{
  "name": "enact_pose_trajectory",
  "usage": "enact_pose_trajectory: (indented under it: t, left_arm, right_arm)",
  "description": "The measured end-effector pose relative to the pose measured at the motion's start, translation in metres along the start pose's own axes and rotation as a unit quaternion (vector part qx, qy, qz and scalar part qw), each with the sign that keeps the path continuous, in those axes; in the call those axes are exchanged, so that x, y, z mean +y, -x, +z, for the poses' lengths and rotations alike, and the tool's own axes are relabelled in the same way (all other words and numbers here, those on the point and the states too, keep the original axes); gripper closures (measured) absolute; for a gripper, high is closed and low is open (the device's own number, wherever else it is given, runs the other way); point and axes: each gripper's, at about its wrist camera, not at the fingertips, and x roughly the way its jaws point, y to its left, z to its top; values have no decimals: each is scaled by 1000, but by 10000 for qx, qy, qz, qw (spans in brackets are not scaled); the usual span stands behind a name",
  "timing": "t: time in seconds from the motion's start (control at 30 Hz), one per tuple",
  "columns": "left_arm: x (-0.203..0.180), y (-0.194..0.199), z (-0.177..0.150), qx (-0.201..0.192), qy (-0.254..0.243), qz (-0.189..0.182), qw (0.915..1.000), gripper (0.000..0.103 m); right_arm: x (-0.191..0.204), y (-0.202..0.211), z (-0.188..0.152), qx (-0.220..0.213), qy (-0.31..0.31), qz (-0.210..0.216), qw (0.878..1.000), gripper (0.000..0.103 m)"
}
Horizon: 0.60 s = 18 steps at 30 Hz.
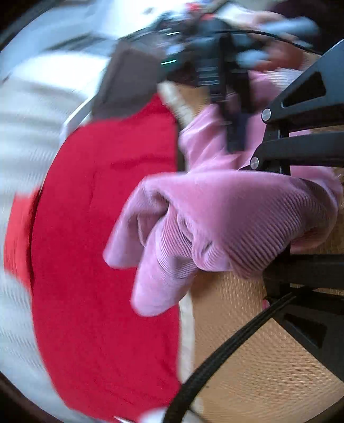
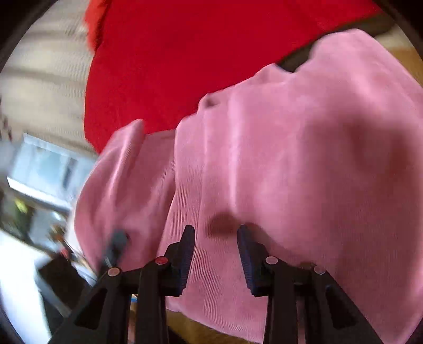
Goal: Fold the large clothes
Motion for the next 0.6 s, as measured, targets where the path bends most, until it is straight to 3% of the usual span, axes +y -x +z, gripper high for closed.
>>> enact_pose_trajectory:
  t: [0.1, 0.17, 0.3, 0.43, 0.6]
  left_arm:
    - [-25, -25, -16, 548, -549, -44, 9970, 78]
    - [-34, -31, -22, 582, -775, -7, 9953, 78]
    - [-36, -34, -18, 594, -689, -87, 9958, 78]
    - [-31, -27, -20, 569, -668, -121, 9961, 78]
    - [-22, -24, -22, 527, -514, -224, 9970, 78]
  right_arm:
    - [-7, 30, 9, -550, -266, 329, 9976, 16]
    - [2, 48, 14, -853, -46, 407, 9955, 15]
    - [29, 40, 26, -602, 367, 380, 9968, 15]
    - [60, 3, 36, 138, 888, 132, 9959, 14]
    - [106, -47, 48, 760, 1718, -472, 9811, 14]
